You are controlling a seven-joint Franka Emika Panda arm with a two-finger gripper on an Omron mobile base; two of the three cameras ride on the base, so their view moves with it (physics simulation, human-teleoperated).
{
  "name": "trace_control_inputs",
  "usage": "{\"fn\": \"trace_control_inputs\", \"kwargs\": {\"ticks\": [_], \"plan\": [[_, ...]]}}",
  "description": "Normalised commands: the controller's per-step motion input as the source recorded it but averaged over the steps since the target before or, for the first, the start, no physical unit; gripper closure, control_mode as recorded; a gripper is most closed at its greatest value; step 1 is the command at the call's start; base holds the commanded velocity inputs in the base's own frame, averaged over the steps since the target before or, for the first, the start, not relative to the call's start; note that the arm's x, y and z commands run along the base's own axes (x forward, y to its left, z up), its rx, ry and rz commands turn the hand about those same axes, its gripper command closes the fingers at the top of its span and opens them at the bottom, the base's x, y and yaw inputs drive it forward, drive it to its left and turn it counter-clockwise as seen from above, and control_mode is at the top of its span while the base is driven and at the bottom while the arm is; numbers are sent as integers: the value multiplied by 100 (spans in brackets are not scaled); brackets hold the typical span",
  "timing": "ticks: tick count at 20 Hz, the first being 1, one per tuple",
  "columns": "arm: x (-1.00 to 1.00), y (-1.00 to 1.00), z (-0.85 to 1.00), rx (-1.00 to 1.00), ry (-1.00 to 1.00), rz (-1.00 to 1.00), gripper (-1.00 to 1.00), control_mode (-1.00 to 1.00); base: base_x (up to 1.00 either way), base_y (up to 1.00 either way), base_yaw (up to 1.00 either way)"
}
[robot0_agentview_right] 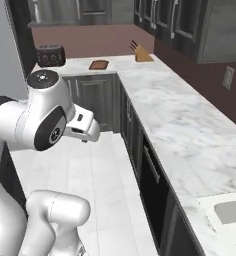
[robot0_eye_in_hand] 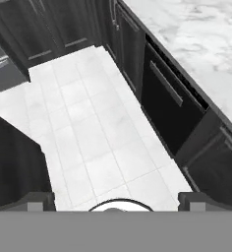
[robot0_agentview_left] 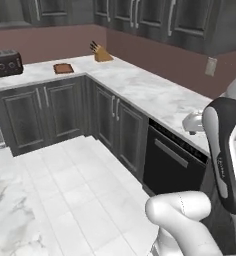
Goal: Move the cutting board and knife to the sink. Then move spray from the cabinet to the counter.
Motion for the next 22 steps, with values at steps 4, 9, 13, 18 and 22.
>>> {"fn": "trace_control_inputs", "kwargs": {"ticks": [4, 9, 13, 18, 22], "plan": [[0, 0, 0, 0, 0, 0, -100, 100, 100, 12, 2], [0, 0, 0, 0, 0, 0, -100, 100, 100, 10, 0], [0, 0, 0, 0, 0, 0, -100, 100, 100, 5, 3], [0, 0, 0, 0, 0, 0, -100, 100, 100, 0, 8], [0, 0, 0, 0, 0, 0, -100, 100, 100, 0, 12]]}}
